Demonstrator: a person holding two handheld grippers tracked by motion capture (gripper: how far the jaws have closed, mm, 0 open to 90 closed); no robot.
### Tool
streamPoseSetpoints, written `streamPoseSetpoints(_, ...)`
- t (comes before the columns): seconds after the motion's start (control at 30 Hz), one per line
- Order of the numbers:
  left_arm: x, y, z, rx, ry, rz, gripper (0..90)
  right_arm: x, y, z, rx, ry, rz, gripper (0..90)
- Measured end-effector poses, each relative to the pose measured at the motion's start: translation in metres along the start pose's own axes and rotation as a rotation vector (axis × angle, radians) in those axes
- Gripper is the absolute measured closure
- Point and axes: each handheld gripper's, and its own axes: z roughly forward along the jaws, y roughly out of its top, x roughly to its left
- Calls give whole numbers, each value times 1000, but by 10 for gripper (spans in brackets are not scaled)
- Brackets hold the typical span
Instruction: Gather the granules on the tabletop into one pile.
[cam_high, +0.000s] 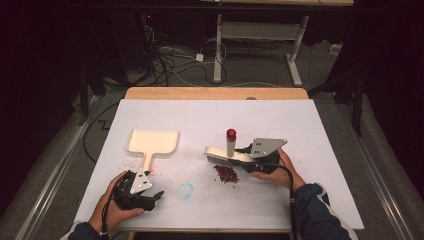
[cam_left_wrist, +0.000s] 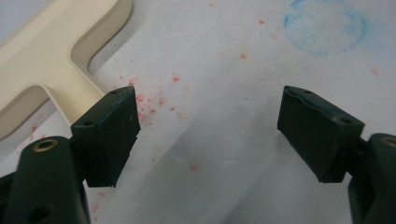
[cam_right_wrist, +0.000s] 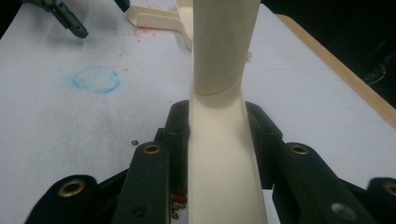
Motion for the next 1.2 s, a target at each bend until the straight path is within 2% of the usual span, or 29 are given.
streamPoseSetpoints(0.17,1,-1,-3,-12,12,5,201,0,5,-17,23,-80,14,674)
streamPoseSetpoints(0.3,1,-1,-5,-20,20,3,200,3,9,-38,51,-154,59,675)
streamPoseSetpoints(0.57,1,-1,-8,-26,27,-2,200,13,11,-90,71,-217,179,674)
streamPoseSetpoints(0.77,1,-1,-8,-24,25,-3,200,28,4,-121,108,-196,247,674)
streamPoseSetpoints(0.93,1,0,-7,-24,27,7,200,38,-7,-134,159,-128,270,674)
streamPoseSetpoints(1.07,1,2,-5,-10,20,20,200,34,-22,-137,217,-77,300,674)
streamPoseSetpoints(1.17,1,3,-3,-14,15,14,200,24,-30,-137,208,-42,332,673)
streamPoseSetpoints(1.2,1,3,-2,-12,13,14,200,18,-33,-135,205,-34,329,673)
